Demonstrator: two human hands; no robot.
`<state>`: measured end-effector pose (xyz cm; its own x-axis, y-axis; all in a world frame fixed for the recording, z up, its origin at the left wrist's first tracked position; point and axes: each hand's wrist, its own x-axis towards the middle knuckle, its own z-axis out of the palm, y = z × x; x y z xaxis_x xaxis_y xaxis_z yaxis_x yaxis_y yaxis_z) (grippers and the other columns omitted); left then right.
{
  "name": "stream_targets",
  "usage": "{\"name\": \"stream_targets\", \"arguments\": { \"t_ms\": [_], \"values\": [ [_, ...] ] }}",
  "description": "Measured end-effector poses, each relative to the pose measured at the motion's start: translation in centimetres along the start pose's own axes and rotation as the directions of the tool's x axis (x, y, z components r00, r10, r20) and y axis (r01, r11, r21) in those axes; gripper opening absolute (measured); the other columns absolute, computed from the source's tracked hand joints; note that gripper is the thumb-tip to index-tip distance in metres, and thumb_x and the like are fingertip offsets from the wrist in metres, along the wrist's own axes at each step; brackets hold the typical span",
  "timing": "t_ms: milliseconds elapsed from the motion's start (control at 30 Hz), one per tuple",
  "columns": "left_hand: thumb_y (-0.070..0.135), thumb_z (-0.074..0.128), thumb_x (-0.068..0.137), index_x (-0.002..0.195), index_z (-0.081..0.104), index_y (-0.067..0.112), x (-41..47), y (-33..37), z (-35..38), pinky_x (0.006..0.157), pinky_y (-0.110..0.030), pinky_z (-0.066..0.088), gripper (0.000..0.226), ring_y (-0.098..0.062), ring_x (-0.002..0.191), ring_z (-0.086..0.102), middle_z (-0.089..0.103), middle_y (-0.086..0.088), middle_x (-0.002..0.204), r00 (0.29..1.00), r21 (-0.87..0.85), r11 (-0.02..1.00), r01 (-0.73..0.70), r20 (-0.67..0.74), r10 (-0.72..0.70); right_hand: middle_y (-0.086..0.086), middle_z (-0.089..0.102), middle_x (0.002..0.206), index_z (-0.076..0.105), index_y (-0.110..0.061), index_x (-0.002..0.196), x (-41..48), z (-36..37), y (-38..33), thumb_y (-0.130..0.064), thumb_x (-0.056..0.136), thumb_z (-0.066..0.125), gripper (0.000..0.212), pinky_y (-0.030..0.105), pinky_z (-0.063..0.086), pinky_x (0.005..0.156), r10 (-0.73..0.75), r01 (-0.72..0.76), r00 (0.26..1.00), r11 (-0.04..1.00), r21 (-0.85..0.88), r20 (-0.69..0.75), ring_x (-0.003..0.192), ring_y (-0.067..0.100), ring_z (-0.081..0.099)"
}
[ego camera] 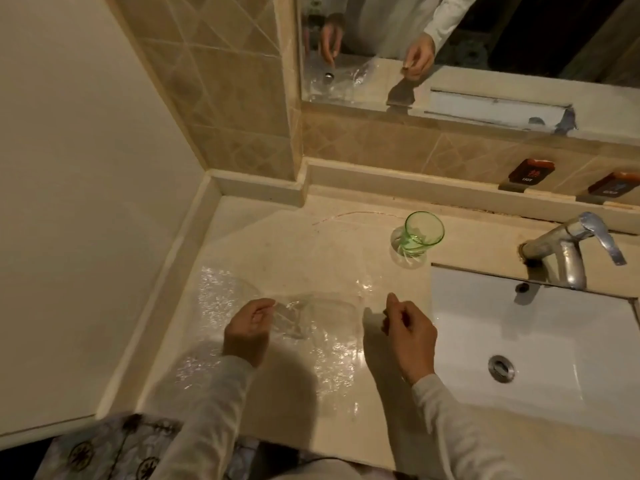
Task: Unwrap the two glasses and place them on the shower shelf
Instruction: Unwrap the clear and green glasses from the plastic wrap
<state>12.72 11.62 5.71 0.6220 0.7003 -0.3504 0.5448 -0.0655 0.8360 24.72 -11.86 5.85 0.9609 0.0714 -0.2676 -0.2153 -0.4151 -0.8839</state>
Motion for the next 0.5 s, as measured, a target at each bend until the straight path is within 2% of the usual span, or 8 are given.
{"name": "stream_targets", "arguments": {
  "t_ms": [33, 100, 200, 300, 400, 467, 500],
  "values": [
    [0.009, 0.06, 0.093, 0.099, 0.071, 0.021, -0.1, -0.5, -0.4, 0.083, -0.016, 0.049, 0.018, -0.016, 0.091, 0.067, 0.071, 0.002, 0.094, 1.0, -0.012, 1.0, -0.005, 0.018, 0.005, 0.001, 0.068, 0.066, 0.065, -0.02, 0.067, -1.2, 0.9, 0.2, -0.053, 0.095, 0.058, 0.044, 0.012, 0.046, 0.061, 0.019, -0.019, 1.0, 1.0, -0.003, 0.024, 0.066, 0.016, 0.063],
    [0.013, 0.058, 0.096, 0.107, 0.071, 0.023, -0.2, -1.2, -0.4, 0.088, -0.022, 0.05, 0.02, -0.01, 0.096, 0.065, 0.071, 0.002, 0.106, 0.998, -0.007, 1.0, -0.017, 0.065, 0.018, 0.002, 0.071, 0.07, 0.068, -0.018, 0.069, -2.8, 2.2, 0.4, -0.053, 0.098, 0.056, 0.048, 0.009, 0.045, 0.06, 0.051, -0.048, 0.994, 0.998, -0.037, 0.091, 0.07, 0.016, 0.064],
    [0.015, 0.056, 0.097, 0.117, 0.068, 0.021, -0.1, -1.8, -0.3, 0.089, -0.023, 0.045, 0.024, -0.014, 0.102, 0.061, 0.065, -0.001, 0.12, 0.996, 0.051, 0.998, -0.029, 0.084, 0.025, -0.005, 0.074, 0.073, 0.069, -0.027, 0.066, -4.4, 4.0, 0.4, -0.06, 0.099, 0.049, 0.051, 0.021, 0.048, 0.068, 0.081, -0.064, 0.978, 0.994, -0.092, 0.191, 0.073, 0.01, 0.067],
    [0.012, 0.054, 0.097, 0.125, 0.064, 0.014, 0.2, -1.9, -0.5, 0.087, -0.021, 0.039, 0.03, -0.016, 0.102, 0.055, 0.06, -0.011, 0.126, 0.997, 0.144, 0.988, -0.049, 0.066, 0.04, -0.014, 0.074, 0.075, 0.072, -0.034, 0.07, -5.1, 5.4, 0.3, -0.072, 0.092, 0.046, 0.051, 0.023, 0.046, 0.073, 0.101, -0.081, 0.97, 0.992, -0.099, 0.223, 0.077, 0.004, 0.067],
    [0.01, 0.053, 0.096, 0.136, 0.055, 0.016, 0.1, -2.2, -0.3, 0.087, -0.023, 0.039, 0.041, -0.021, 0.105, 0.057, 0.061, -0.009, 0.12, 0.994, 0.189, 0.98, -0.055, 0.101, 0.037, -0.019, 0.075, 0.078, 0.078, -0.032, 0.081, -5.3, 6.4, 0.1, -0.082, 0.081, 0.044, 0.06, 0.024, 0.047, 0.077, 0.13, -0.116, 0.969, 0.99, -0.076, 0.209, 0.083, 0.006, 0.069],
    [0.013, 0.051, 0.097, 0.141, 0.048, 0.023, -0.4, -2.5, 0.2, 0.093, -0.029, 0.042, 0.046, -0.025, 0.11, 0.058, 0.058, 0.002, 0.11, 0.987, 0.193, 0.98, -0.043, 0.158, 0.012, -0.022, 0.076, 0.082, 0.078, -0.039, 0.079, -5.4, 6.7, -0.2, -0.085, 0.078, 0.044, 0.057, 0.024, 0.048, 0.08, 0.139, -0.126, 0.968, 0.989, -0.075, 0.209, 0.087, 0.005, 0.07],
    [0.014, 0.051, 0.097, 0.142, 0.046, 0.024, -0.5, -2.7, 0.5, 0.098, -0.033, 0.043, 0.046, -0.027, 0.114, 0.056, 0.055, 0.001, 0.114, 0.985, 0.197, 0.98, -0.021, 0.171, -0.014, -0.023, 0.076, 0.083, 0.077, -0.042, 0.078, -5.5, 6.8, -0.4, -0.085, 0.078, 0.044, 0.055, 0.024, 0.049, 0.081, 0.141, -0.128, 0.967, 0.989, -0.074, 0.212, 0.089, 0.004, 0.07]
  ]
}}
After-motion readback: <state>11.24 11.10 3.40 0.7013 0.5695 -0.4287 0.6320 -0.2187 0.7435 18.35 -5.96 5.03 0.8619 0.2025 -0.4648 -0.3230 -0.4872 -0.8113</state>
